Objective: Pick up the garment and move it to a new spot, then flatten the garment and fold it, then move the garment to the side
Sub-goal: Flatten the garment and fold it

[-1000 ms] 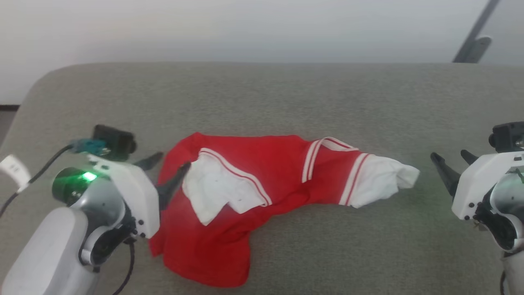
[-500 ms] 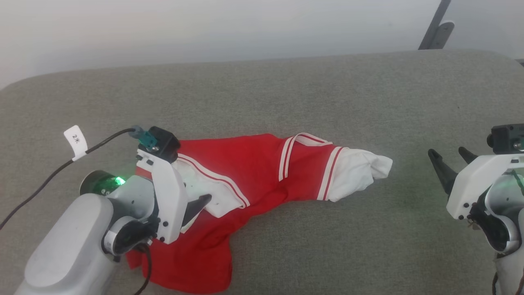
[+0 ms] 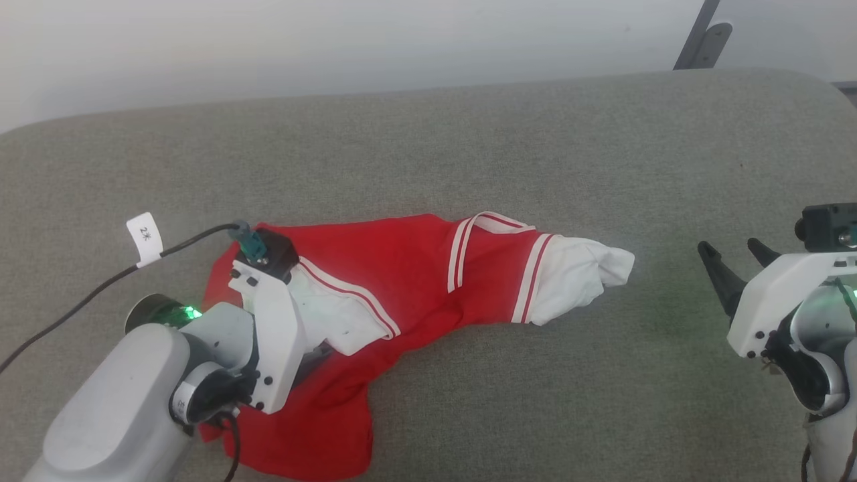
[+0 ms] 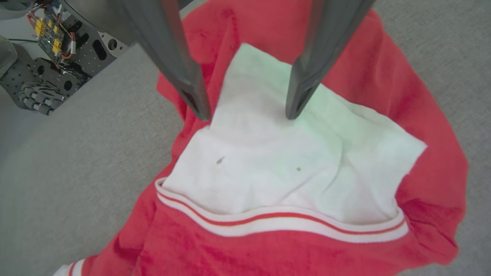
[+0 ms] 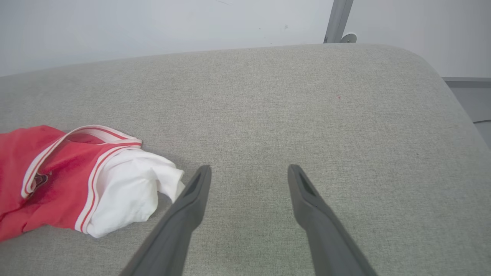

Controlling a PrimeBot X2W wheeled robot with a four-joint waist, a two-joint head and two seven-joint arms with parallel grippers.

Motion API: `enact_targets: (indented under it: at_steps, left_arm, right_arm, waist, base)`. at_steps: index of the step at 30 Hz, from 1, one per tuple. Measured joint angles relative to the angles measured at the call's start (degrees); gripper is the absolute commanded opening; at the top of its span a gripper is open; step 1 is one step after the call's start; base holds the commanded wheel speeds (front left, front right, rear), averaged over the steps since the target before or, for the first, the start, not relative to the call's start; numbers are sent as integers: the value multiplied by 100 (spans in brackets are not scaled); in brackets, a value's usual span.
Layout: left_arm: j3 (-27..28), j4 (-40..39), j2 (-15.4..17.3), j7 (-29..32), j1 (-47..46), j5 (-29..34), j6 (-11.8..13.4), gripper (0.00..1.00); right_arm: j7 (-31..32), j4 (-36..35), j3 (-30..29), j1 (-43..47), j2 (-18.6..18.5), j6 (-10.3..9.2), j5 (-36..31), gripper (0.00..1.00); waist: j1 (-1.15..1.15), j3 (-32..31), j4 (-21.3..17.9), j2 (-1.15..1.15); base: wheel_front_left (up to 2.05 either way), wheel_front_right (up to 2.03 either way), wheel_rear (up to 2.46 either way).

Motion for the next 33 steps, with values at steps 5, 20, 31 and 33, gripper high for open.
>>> enact_targets:
  at_steps: [5,20,31,33]
  left_arm:
    - [-105,214,1,-99,-8,42,-76,100]
    - [27,474,-37,-706,-728,-5,-119,0]
    - [539,1438,105,-1667,-1639,285,35,0]
    - [583,1691,138,-1835,-1751,379,102,0]
  right_arm:
    - [2,-30,-21,-26,19,0,-25,100]
    - [-2,-45,-54,-54,-10,0,-27,100]
    - [-63,-62,87,-249,19,0,-13,100]
    - [-70,-64,86,-265,18,0,-14,100]
  waist:
    - [0,50,-1,0]
    - [0,158,25,0]
    - [0,438,-194,0]
    - [0,508,-243,0]
  base:
    - [0,0,0]
    - [0,0,0]
    - [0,0,0]
    - [0,0,0]
